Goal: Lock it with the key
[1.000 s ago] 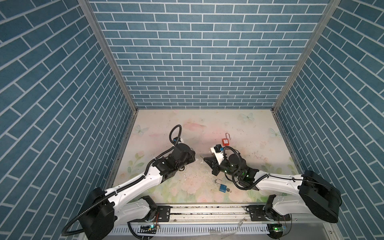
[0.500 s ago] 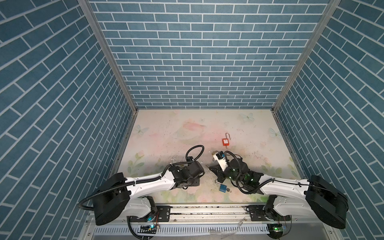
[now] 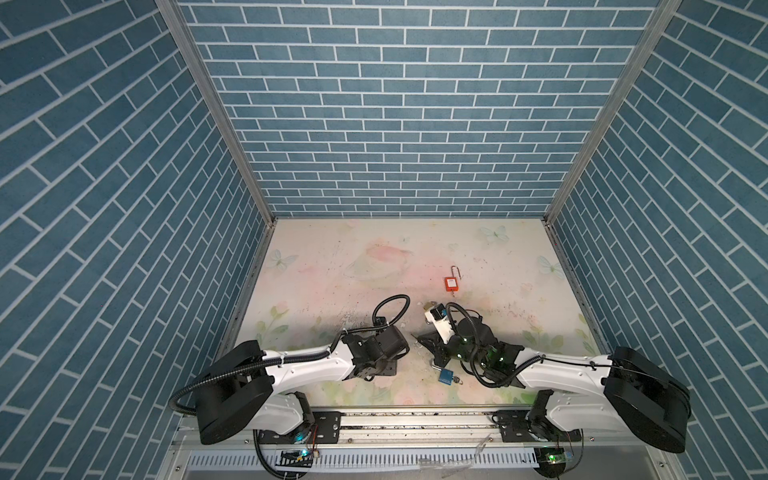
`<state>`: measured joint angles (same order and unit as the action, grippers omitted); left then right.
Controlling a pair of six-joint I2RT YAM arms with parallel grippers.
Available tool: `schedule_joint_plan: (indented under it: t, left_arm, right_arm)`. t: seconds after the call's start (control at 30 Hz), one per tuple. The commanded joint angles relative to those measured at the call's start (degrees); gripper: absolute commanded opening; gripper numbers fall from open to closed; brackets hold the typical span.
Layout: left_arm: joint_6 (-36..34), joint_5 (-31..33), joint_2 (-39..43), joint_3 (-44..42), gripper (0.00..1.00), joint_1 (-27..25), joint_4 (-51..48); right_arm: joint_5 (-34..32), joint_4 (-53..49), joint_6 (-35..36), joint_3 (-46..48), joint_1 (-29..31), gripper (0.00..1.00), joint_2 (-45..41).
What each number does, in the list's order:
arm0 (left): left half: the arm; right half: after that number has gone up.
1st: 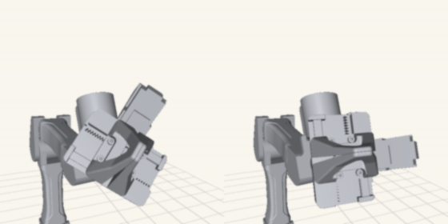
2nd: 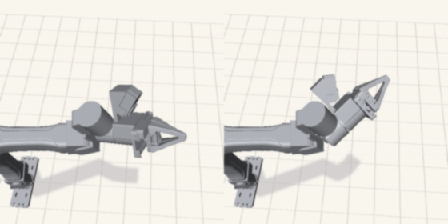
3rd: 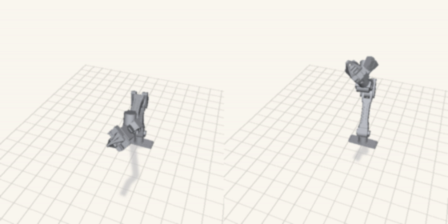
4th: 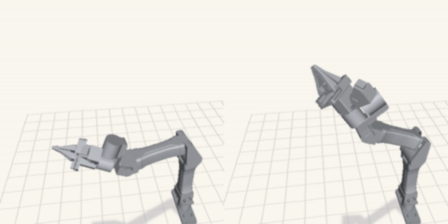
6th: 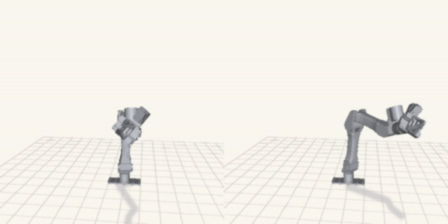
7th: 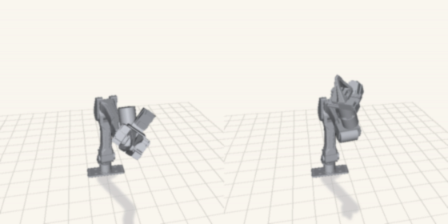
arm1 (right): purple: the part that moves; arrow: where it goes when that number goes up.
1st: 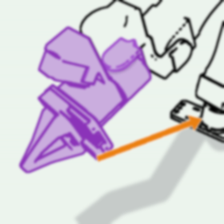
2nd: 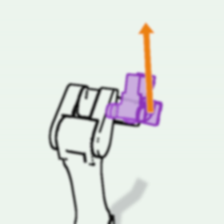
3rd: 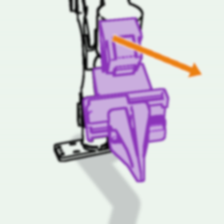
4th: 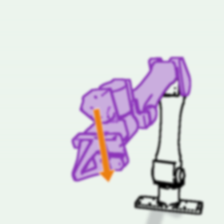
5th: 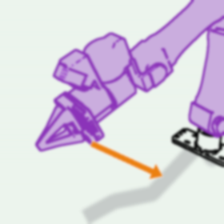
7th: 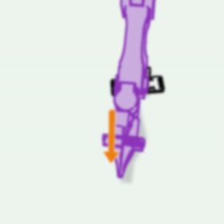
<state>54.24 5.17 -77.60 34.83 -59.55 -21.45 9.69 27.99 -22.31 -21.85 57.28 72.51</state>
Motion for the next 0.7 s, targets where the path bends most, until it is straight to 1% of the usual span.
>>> schedule_joint_plan:
  t: [0.0,0.03,0.07,0.1,0.2,0.3,0.37,0.43,0.47,0.5,0.53,0.57,0.6,0.67]
  left_arm:
    - [-1.65,1.55,-0.58,-0.31,0.44,-0.34,0.23]
    - [-1.93,1.75,-0.62,-0.19,0.45,-0.32,0.02]
    - [-2.18,2.1,-0.42,-0.05,0.49,-0.36,0.01]
    - [-2.21,2.19,-0.16,-0.08,0.51,-0.32,0.02]
    - [-2.4,3.41,1.7,-0.13,0.53,-0.32,-0.5]
    - [-3.41,6.29,5.44,0.56,0.53,-0.39,-2.17]
    - [-4.7,9.33,9.16,1.52,0.54,-0.35,-3.96]
    - [-6.56,11.94,12.97,2.71,0.58,-0.01,-5.45]
    - [-7.74,13.31,14.93,2.96,0.76,0.49,-6.07]
    - [-8.59,14.18,16.58,2.89,0.87,1.21,-6.86]
    - [-9.31,13.73,18.46,2.64,0.87,3.3,-8.04]
    - [-10.41,11.59,20.33,1.91,0.87,6.81,-8.07]
    - [-11.4,8.85,22.07,0.97,0.87,10.4,-7.91]
    - [-12.71,1.3,26.02,-2.07,0.88,19.9,-5.72]
  right_arm:
    - [0.59,0.23,-1.29,-0.69,0.29,0.0,1.05]
    - [0.56,0.23,-1.36,-0.66,0.34,0.0,1.12]
    - [0.42,0.23,-1.39,-0.7,0.32,0.0,1.06]
    - [0.33,0.23,-1.45,-0.57,0.37,0.0,1.06]
    - [-0.09,-0.19,-1.52,-0.53,0.31,0.0,0.75]
    - [-0.5,-0.86,-1.6,-0.48,0.33,0.0,0.29]
    - [-0.47,-1.07,-0.87,-0.58,0.3,0.0,0.1]
    - [-0.12,-1.01,0.41,-0.67,0.3,0.0,-0.08]
    - [-0.05,-0.68,1.08,-0.55,0.34,0.0,-0.17]
    - [-0.17,-0.5,1.13,-0.52,0.36,0.0,-0.31]
    - [-0.07,-0.57,1.04,-0.82,0.3,0.0,-0.38]
    - [0.0,-0.5,1.05,-1.15,0.31,0.0,-0.46]
    - [0.31,-0.48,1.17,-1.54,0.29,0.0,-0.44]
    - [1.27,-0.66,2.37,-2.8,0.41,0.0,-0.17]
